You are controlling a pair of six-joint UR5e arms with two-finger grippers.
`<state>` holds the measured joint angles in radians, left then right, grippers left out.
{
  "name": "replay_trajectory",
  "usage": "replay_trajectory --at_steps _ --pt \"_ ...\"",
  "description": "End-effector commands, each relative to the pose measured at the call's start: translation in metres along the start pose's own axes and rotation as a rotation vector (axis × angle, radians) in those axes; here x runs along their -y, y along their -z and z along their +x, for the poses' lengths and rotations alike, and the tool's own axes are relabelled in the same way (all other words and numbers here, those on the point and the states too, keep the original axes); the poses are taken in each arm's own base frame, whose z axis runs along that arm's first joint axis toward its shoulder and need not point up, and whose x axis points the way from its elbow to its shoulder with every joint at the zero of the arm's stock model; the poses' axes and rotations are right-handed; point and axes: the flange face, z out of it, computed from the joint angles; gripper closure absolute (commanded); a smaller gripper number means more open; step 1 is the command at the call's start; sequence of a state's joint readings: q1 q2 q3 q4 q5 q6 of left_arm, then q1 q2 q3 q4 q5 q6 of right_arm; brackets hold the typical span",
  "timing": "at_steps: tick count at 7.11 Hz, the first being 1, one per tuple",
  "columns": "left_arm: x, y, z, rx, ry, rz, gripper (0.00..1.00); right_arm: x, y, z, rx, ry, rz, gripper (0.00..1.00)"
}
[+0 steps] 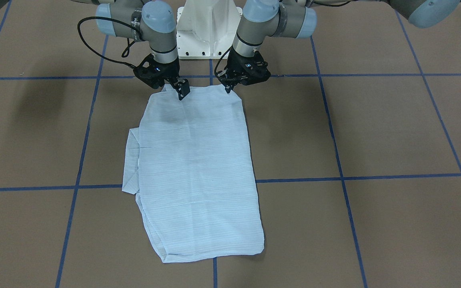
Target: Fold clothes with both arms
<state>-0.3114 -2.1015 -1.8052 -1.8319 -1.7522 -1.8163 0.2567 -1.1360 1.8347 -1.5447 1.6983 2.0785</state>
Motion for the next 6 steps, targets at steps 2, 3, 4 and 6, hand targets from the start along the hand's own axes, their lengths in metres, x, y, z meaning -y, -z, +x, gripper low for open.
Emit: replay_trajectory --at_steps 2,3,4,6 --pt "0.0003 -0.0005 -0.0001 0.0 0.0 0.002 1.0 0.0034 -0.0006 -0.0006 0.001 -0.004 0.01 0.9" --pt "0.0003 -0.0005 -0.0001 0.0 0.0 0.002 1.0 0.0049 0.0006 -0.0015 0.0 -0.006 0.013 0.97" --pt "0.0003 -0.0005 -0.0001 0.0 0.0 0.002 1.0 0.005 0.0042 -0.004 -0.006 -0.009 0.017 1.0" --pt "0.0005 -0.0012 -0.0003 0.001 0.0 0.002 1.0 0.0046 0.0038 -0.0045 -0.014 -0.01 0.019 1.0"
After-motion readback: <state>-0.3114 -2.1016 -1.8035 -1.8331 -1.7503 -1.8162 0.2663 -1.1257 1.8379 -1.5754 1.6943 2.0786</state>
